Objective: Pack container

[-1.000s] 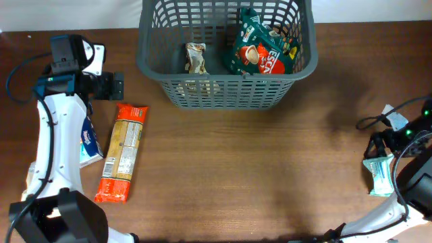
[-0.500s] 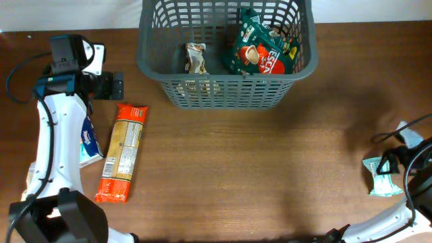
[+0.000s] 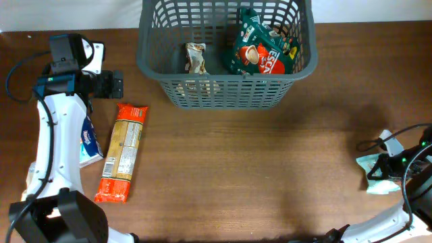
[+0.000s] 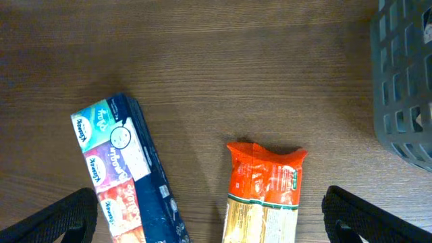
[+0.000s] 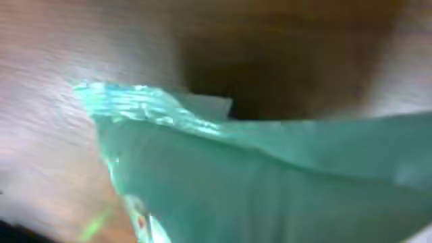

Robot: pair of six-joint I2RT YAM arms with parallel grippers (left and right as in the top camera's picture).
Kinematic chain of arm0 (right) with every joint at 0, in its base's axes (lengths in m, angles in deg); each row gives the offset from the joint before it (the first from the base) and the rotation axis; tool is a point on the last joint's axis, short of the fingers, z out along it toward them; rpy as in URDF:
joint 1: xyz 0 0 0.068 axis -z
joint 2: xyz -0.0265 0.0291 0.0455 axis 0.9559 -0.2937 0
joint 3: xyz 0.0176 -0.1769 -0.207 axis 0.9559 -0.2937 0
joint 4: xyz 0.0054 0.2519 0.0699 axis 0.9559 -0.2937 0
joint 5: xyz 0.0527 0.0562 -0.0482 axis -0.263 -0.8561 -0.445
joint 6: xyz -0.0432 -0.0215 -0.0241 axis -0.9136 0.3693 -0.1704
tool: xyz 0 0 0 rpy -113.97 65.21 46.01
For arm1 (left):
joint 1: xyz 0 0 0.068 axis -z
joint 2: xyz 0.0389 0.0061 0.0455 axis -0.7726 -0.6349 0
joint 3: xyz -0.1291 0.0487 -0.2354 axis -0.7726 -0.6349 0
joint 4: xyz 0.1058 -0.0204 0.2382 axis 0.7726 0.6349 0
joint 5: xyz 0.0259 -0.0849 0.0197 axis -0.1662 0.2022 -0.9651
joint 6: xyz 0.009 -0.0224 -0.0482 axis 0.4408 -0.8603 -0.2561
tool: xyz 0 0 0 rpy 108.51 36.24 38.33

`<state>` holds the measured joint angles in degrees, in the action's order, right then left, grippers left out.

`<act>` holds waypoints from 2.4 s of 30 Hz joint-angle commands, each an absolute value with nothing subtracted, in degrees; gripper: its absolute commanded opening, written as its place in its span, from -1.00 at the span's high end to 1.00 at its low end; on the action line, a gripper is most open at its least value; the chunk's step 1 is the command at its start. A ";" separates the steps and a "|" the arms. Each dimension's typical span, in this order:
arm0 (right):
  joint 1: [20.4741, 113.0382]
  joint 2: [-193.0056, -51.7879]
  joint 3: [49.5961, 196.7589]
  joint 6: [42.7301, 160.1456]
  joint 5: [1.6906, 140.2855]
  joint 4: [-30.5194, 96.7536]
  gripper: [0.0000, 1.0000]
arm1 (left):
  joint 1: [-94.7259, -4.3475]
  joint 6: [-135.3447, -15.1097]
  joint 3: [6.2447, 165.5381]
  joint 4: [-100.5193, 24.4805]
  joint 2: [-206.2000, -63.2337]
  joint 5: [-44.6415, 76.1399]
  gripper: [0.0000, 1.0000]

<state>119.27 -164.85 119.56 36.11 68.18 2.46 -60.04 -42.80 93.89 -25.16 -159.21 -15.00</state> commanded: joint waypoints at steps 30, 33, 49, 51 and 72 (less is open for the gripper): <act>69.56 -167.37 172.32 84.17 34.85 69.19 0.93 | -60.13 -41.86 94.18 -25.11 -159.89 -10.94 -0.99; 61.91 -169.66 172.32 73.94 45.89 55.44 0.94 | -60.13 -41.86 94.18 -25.11 -159.89 -10.96 -0.99; 55.77 -173.84 172.32 63.78 61.75 33.19 0.48 | -60.13 -41.84 94.18 -25.09 -159.89 -10.96 -0.99; 55.77 -173.84 172.32 63.80 61.75 32.34 -0.01 | -60.13 -41.86 94.18 -25.07 -159.89 -10.96 -0.99; 61.43 -164.90 194.11 80.11 92.33 19.62 -0.98 | -67.06 -43.09 94.18 -25.97 -159.89 -16.36 -0.99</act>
